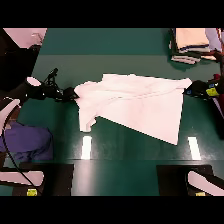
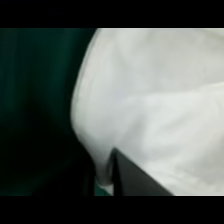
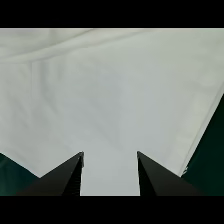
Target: Fold the shirts.
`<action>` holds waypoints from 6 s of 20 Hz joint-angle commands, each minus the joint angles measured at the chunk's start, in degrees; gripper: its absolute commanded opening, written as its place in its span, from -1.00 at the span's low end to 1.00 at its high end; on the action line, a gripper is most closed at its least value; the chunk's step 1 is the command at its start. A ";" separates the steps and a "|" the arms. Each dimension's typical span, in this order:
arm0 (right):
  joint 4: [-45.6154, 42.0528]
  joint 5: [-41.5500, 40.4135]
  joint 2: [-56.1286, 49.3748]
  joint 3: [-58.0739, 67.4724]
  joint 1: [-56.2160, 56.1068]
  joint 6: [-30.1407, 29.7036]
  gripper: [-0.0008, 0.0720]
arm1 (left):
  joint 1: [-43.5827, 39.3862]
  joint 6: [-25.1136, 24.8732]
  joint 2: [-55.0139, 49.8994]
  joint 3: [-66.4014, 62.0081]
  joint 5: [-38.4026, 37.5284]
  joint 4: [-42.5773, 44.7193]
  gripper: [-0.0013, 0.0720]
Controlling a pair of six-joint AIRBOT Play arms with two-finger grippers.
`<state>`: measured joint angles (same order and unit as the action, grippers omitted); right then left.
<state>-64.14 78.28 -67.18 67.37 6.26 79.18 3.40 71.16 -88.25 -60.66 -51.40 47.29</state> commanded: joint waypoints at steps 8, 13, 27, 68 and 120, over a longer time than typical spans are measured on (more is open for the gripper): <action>-1.99 7.63 8.07 -29.09 15.32 0.00 0.10 | -0.39 0.33 4.31 -8.39 -4.61 0.28 -0.90; -1.29 0.94 8.07 -40.06 15.78 0.00 0.09 | -0.44 0.33 4.61 -8.37 -6.19 0.31 -0.90; 4.66 -3.82 10.32 -27.52 4.04 -1.86 -0.93 | 1.44 0.50 14.27 -10.91 -8.24 3.74 -0.90; 4.07 -7.26 -31.01 33.31 -0.92 1.79 -0.94 | 4.00 -1.97 -4.13 -25.88 -4.61 -8.76 -0.90; -2.84 1.46 -1.42 -6.19 6.69 -4.70 0.03 | 5.64 0.35 29.20 34.53 -13.27 -0.02 0.67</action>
<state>-66.96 79.22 -68.69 61.30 12.93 74.48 8.99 71.85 -59.11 -26.74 -67.75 49.04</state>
